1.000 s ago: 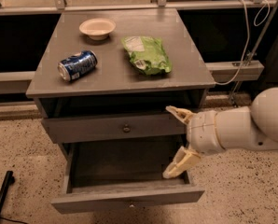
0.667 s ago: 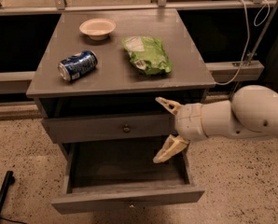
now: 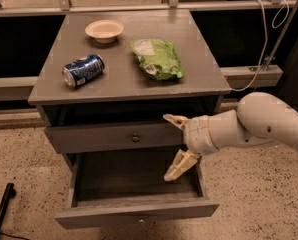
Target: Close middle drawer
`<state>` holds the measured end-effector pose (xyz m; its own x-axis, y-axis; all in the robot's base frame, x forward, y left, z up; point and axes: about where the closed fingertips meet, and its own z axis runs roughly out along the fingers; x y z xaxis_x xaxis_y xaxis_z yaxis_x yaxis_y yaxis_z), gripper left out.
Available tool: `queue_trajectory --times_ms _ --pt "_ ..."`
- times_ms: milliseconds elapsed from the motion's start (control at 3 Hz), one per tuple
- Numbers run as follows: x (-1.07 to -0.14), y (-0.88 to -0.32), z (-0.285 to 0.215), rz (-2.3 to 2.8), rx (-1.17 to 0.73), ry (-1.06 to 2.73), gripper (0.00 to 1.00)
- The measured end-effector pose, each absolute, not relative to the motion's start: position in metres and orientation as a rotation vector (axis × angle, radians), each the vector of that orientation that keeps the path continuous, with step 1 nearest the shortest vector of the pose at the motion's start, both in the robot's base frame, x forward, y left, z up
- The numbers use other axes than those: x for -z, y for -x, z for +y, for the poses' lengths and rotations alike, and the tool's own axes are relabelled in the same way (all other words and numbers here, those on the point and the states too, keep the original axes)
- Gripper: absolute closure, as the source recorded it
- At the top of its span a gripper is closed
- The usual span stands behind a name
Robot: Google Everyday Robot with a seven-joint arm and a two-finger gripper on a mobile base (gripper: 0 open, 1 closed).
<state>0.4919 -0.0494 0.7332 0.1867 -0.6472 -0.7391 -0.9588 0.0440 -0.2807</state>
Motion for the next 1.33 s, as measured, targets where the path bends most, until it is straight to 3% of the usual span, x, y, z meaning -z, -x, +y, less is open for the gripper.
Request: queue_trajectory --times_ms 333,667,1000,1333 --pt "-0.672 -0.463 -0.046 1.566 -0.611 1.66 0.0" --pt "-0.591 -0.417 -0.053 1.583 -0.683 1.625 0.19" --pt "-0.515 -0.376 -0.054 1.581 -0.676 1.627 0.5" --pt "-0.481 -0.362 -0.052 1.568 -0.687 1.626 0.74"
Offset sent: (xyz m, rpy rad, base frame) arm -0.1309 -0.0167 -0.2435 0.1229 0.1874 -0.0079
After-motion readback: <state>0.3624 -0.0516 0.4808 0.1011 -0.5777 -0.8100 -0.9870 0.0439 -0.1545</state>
